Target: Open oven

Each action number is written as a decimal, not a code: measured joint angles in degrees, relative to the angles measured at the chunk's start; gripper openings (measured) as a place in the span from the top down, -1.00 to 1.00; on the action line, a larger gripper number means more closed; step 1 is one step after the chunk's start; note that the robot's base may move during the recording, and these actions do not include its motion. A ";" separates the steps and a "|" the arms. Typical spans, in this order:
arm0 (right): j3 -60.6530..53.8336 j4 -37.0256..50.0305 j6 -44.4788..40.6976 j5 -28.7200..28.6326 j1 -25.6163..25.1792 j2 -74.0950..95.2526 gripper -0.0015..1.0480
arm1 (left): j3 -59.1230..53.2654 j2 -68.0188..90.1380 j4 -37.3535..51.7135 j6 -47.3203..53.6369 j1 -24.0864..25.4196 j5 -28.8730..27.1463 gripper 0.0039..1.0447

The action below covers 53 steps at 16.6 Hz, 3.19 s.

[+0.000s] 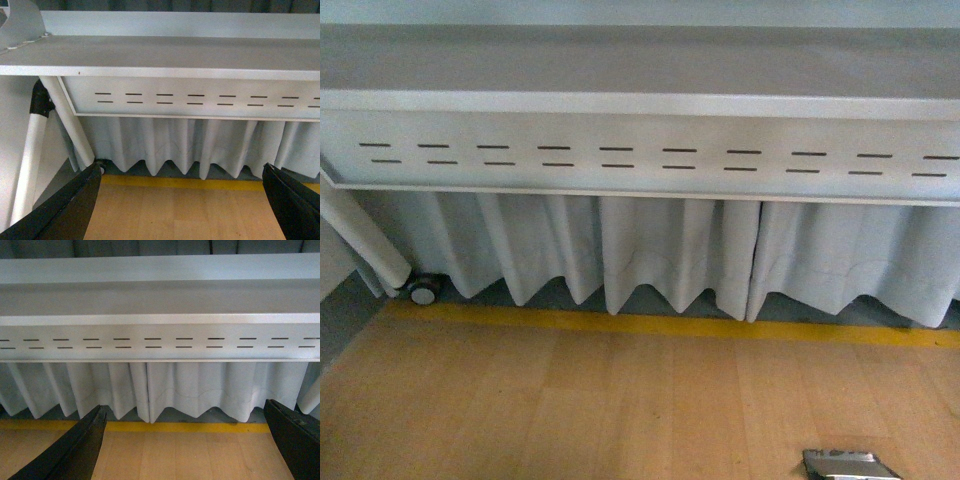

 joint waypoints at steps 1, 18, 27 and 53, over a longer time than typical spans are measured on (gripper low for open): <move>0.00 0.00 0.00 0.00 0.00 0.00 -0.87 | 0.00 0.00 0.00 0.00 0.00 0.00 -0.88; 0.00 0.00 0.00 0.00 0.00 0.00 -0.87 | 0.00 0.00 0.00 0.00 0.00 0.00 -0.88; 0.00 0.00 0.00 0.00 0.00 0.00 -0.87 | 0.00 0.00 0.00 0.00 0.00 0.00 -0.88; 0.00 -0.04 0.13 0.00 0.00 0.00 -0.87 | 0.00 0.00 -0.02 0.04 0.00 0.04 -0.88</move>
